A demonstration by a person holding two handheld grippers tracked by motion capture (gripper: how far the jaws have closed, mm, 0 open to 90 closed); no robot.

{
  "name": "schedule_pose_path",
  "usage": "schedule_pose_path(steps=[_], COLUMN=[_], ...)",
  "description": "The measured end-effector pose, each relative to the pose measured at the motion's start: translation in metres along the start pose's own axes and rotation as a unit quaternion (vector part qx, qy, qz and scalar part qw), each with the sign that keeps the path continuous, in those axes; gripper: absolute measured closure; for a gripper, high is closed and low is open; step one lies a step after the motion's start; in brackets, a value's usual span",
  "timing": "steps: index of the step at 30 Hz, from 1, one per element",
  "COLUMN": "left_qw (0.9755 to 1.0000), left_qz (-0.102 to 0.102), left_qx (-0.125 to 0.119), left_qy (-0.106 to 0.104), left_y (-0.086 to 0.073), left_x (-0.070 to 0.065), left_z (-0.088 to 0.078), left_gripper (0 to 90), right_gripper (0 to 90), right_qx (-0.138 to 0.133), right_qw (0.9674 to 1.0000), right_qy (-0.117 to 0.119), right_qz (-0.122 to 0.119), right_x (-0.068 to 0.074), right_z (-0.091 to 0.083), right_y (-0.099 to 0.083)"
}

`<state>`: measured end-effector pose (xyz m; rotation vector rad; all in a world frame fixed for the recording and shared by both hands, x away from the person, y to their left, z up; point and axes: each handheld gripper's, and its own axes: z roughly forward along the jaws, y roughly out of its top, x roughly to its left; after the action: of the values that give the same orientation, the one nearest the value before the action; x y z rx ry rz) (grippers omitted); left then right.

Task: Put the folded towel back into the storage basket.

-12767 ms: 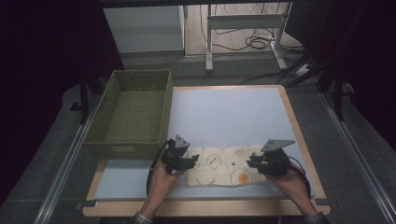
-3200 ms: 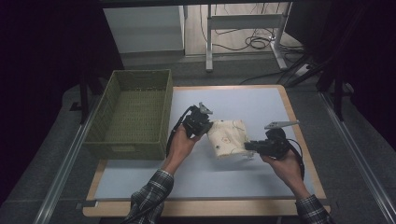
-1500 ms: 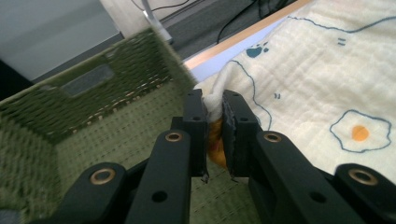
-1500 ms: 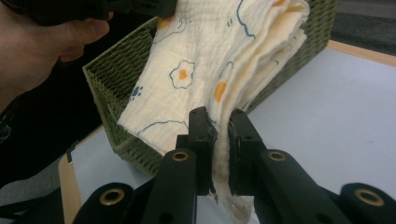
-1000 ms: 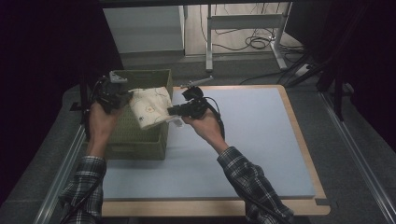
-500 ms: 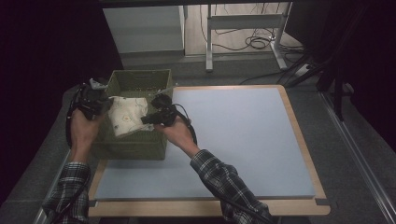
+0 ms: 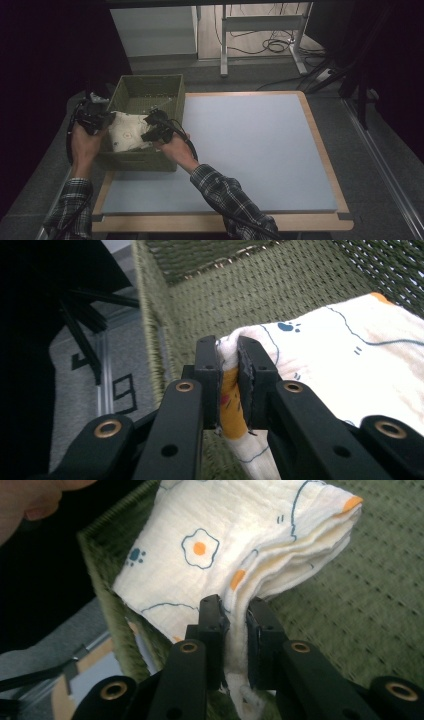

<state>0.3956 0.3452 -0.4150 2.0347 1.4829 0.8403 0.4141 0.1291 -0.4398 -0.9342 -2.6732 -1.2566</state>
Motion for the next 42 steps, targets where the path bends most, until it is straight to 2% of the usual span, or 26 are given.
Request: schedule_pose_path(steps=[3, 7, 11, 13, 15, 17, 19, 24, 29, 34, 42], left_qw=[0.9999, 0.9997, 0.9992, 0.999, 0.999, 0.9993, 0.9993, 0.9991, 0.9985, 0.9958, 0.9918], left_qz=[0.005, 0.018, 0.03, 0.033, 0.031, 0.026, 0.018, 0.013, -0.004, -0.034, -0.061], left_qx=[0.004, 0.008, 0.016, 0.022, 0.025, 0.021, 0.018, 0.016, 0.018, 0.016, 0.003], left_qy=[-0.009, -0.017, -0.02, -0.019, -0.019, -0.019, -0.026, -0.037, -0.052, -0.084, -0.113], left_y=[0.002, 0.005, 0.008, 0.008, 0.007, 0.006, 0.006, 0.008, 0.01, 0.012, 0.016], left_x=[-0.007, -0.018, -0.028, -0.031, -0.032, -0.032, -0.031, -0.035, -0.039, -0.04, -0.046], left_z=[0.009, 0.018, 0.026, 0.029, 0.031, 0.032, 0.032, 0.033, 0.035, 0.038, 0.036], left_gripper=[80.1, 79.9, 79.9, 79.6, 72.7, 64.7, 62.3, 51.1, 46.1, 37.1, 26.6], right_gripper=[78.4, 78.2, 77.2, 72.1, 65.2, 63.4, 62.1, 56.1, 50.6, 42.6, 31.9], right_qx=[0.01, 0.012, 0.02, 0.021, 0.021, 0.014, 0.009, -0.005, -0.012, -0.021, -0.038], right_qw=[0.9998, 0.9996, 0.999, 0.9989, 0.999, 0.9984, 0.998, 0.9981, 0.9975, 0.9959, 0.9949], right_qy=[-0.016, -0.022, -0.039, -0.042, -0.038, -0.05, -0.055, -0.051, -0.048, -0.054, -0.056], right_qz=[0.008, 0.013, 0.001, -0.001, -0.007, -0.024, -0.029, -0.034, -0.05, -0.069, -0.074], right_x=[0.001, 0.004, 0.011, 0.012, 0.013, 0.013, 0.013, 0.004, 0.002, -0.001, -0.015], right_z=[0.0, -0.002, -0.003, -0.003, -0.004, -0.008, -0.014, -0.028, -0.036, -0.048, -0.072], right_y=[-0.006, -0.01, -0.012, -0.012, -0.011, -0.01, -0.009, -0.009, -0.011, -0.013, -0.018])
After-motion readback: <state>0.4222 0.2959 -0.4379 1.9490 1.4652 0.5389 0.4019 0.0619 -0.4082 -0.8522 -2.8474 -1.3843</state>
